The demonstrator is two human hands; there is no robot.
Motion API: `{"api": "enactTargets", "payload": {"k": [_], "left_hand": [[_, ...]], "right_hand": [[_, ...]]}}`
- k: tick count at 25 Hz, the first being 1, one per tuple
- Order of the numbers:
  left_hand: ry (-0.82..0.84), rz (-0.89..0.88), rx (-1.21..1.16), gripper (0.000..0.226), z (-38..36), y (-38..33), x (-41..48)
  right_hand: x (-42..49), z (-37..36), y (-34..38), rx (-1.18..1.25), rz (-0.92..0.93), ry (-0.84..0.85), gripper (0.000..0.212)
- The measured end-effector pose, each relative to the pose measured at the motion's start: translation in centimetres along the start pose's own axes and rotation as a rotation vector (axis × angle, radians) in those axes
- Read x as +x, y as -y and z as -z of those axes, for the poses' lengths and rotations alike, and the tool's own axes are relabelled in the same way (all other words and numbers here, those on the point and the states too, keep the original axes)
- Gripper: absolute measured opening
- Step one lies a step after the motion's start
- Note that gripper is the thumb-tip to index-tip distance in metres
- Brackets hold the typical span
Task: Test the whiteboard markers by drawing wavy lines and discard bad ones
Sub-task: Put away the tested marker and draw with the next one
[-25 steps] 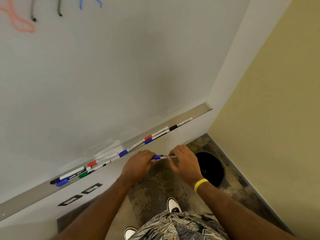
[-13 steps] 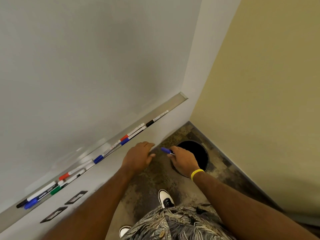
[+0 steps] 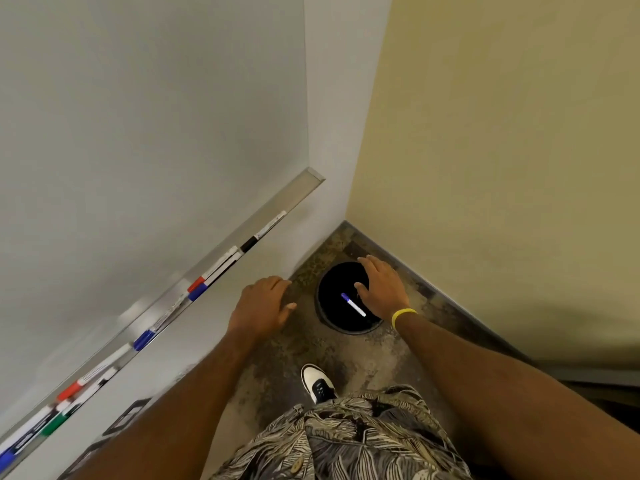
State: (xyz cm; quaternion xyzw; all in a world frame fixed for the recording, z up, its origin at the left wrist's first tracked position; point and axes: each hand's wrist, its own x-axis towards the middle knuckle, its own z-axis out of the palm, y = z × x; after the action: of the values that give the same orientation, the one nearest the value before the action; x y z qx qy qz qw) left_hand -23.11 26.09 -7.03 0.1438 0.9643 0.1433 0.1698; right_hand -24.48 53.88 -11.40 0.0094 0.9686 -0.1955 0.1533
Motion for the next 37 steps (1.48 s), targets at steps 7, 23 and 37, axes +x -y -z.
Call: {"api": "enactTargets", "payload": {"k": [7, 23, 37], "left_hand": [[-0.035, 0.05, 0.096, 0.066, -1.5, 1.1, -1.5], [-0.142, 0.445, 0.098, 0.081, -1.1, 11.5, -15.5], [-0.314, 0.671, 0.008, 0.07, -0.6, 17.7, -23.0]], "right_hand": [[-2.6, -1.3, 0.7, -0.124, 0.064, 0.043, 0.078], [-3.7, -6.3, 19.6, -0.21, 0.532, 0.134, 0.08], [0.8, -9.7, 36.6, -0.405, 0.9, 0.18, 0.033]]}}
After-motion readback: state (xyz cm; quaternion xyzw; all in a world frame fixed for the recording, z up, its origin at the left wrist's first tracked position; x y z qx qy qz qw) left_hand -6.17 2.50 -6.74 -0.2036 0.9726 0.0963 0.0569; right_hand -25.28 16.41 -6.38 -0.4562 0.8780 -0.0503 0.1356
